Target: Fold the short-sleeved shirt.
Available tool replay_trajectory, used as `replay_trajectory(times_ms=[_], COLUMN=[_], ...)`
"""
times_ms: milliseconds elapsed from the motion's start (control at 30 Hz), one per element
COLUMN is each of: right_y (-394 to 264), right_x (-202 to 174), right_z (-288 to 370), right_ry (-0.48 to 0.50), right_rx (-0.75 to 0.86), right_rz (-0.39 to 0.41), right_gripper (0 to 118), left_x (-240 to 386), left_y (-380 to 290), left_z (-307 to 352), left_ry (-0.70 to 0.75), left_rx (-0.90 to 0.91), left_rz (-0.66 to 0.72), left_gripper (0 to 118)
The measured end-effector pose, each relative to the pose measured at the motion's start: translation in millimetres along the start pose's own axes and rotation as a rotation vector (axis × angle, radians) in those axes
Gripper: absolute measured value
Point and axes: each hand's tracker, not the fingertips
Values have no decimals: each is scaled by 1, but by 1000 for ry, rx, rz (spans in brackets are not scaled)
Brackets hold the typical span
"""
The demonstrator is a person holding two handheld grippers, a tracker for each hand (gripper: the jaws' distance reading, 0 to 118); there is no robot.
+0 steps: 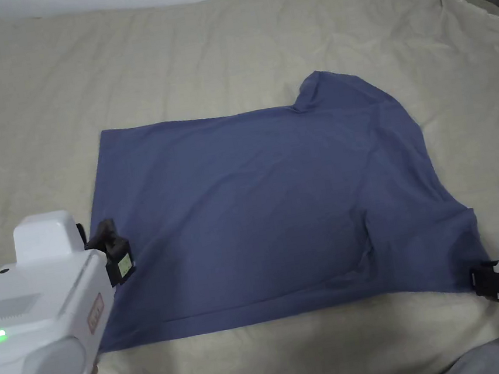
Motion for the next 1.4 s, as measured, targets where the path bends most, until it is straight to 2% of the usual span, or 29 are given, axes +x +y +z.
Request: replay_trajectory(times_ms=[33, 67, 133, 167, 300, 467, 500, 633, 700, 733, 800, 833, 867, 900, 1000, 1300, 1400], right_y=[1, 2, 3, 4, 5, 5, 4, 4, 4, 4, 4, 3, 3, 3, 2, 26, 47], right_x=[2, 2, 2, 3, 2, 3, 3, 5, 5, 5, 5, 6, 7, 7, 8, 12, 12], right_z=[1, 3, 4, 3, 2, 0, 0, 0, 0, 0, 1, 1, 1, 2, 5, 38, 51], right_ry=[2, 1, 4, 5, 4, 3, 3, 4, 4, 3, 7, 17, 18, 16, 19, 77, 86], right_rx=[7, 10, 14, 13, 12, 6, 6, 4, 2, 2, 3, 3, 2, 4, 1, 77, 123], right_rz=[0, 3, 4, 5, 16, 10, 5, -7, -5, -4, -9, -27, -35, -36, -35, -39, -45], right_gripper=[8, 8, 8, 8, 8, 8, 8, 8, 8, 8, 8, 8, 8, 8, 8, 8, 8], left_x=[-9, -19, -37, -43, -62, -68, -67, -62, -59, -59, -55, -53, -54, -52, -49, -71, -67], left_y=[3, 4, 6, 5, -12, -58, -68, -87, -88, -88, -88, -88, -89, -90, -87, -28, -1], left_z=[0, -2, -1, 0, -3, -19, -22, -27, -30, -31, -34, -37, -40, -39, -37, -16, -20], left_ry=[-18, -35, -62, -57, 84, 71, 74, 75, 67, 62, 30, -2, -19, -17, -14, -39, -42], left_rx=[-23, -42, -85, -82, -211, -495, -526, -527, -535, -530, -515, -530, -531, -517, -508, -313, -268], left_rz=[44, 85, 145, 137, 55, -5, -5, 16, 22, 20, -12, -26, -17, -13, -19, 176, 177], left_gripper=[64, 81, 111, 117, 118, 118, 116, 85, 83, 76, 52, 28, 11, 2, 0, 0, 0])
